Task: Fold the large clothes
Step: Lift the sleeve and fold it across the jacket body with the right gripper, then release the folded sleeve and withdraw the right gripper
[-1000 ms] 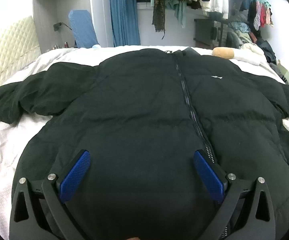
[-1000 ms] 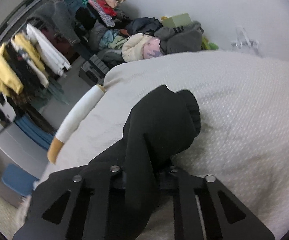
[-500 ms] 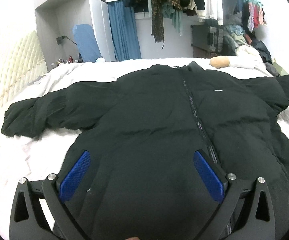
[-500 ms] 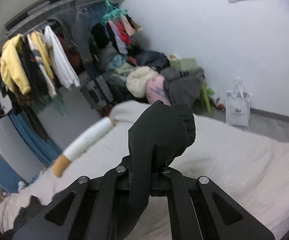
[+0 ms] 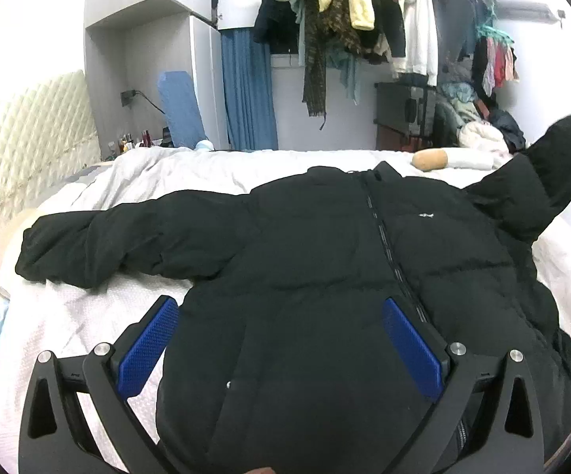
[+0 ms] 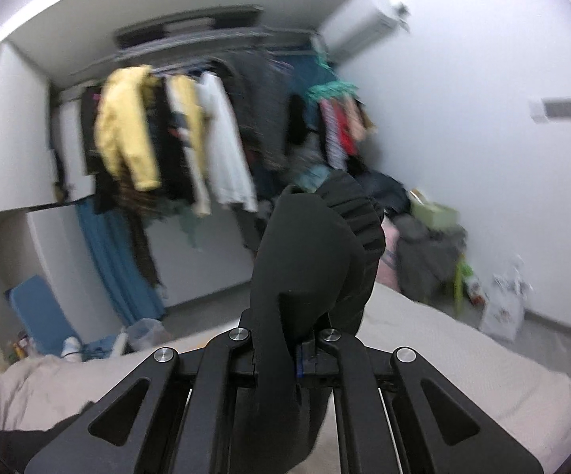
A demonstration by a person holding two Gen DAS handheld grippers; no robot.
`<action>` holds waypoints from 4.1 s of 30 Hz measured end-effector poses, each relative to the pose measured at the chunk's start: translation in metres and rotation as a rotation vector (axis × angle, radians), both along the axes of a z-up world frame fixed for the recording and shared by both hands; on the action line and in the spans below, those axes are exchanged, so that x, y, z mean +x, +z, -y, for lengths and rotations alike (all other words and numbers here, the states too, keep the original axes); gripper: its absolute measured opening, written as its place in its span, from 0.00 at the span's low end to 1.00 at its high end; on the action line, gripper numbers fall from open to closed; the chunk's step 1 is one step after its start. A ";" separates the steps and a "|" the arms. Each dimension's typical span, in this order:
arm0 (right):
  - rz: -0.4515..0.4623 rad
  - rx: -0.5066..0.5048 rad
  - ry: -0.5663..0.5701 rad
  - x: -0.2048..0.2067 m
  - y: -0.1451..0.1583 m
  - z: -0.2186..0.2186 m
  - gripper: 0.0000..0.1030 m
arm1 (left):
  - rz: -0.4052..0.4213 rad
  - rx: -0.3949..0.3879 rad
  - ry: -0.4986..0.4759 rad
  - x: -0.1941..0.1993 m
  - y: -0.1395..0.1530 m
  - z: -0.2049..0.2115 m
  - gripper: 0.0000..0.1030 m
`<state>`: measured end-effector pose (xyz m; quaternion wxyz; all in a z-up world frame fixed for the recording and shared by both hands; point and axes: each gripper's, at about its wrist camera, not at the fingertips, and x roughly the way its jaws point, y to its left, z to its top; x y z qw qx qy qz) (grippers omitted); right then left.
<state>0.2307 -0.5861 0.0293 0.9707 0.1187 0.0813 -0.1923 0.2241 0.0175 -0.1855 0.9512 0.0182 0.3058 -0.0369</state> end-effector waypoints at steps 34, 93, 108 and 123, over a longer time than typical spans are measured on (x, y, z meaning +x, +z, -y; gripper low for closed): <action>-0.333 -0.288 0.905 0.119 -0.211 -0.520 0.08 | -0.082 -0.112 0.189 0.039 -0.029 -0.108 1.00; -0.700 -0.134 0.499 0.070 -0.312 -0.210 0.46 | -0.050 -0.173 0.018 0.015 -0.031 -0.013 1.00; -0.499 0.013 0.420 0.071 -0.288 -0.184 0.17 | -0.061 -0.140 0.052 0.014 -0.031 -0.009 1.00; -0.527 0.124 0.302 0.079 -0.313 -0.147 0.18 | -0.041 -0.109 0.047 0.010 -0.019 -0.001 1.00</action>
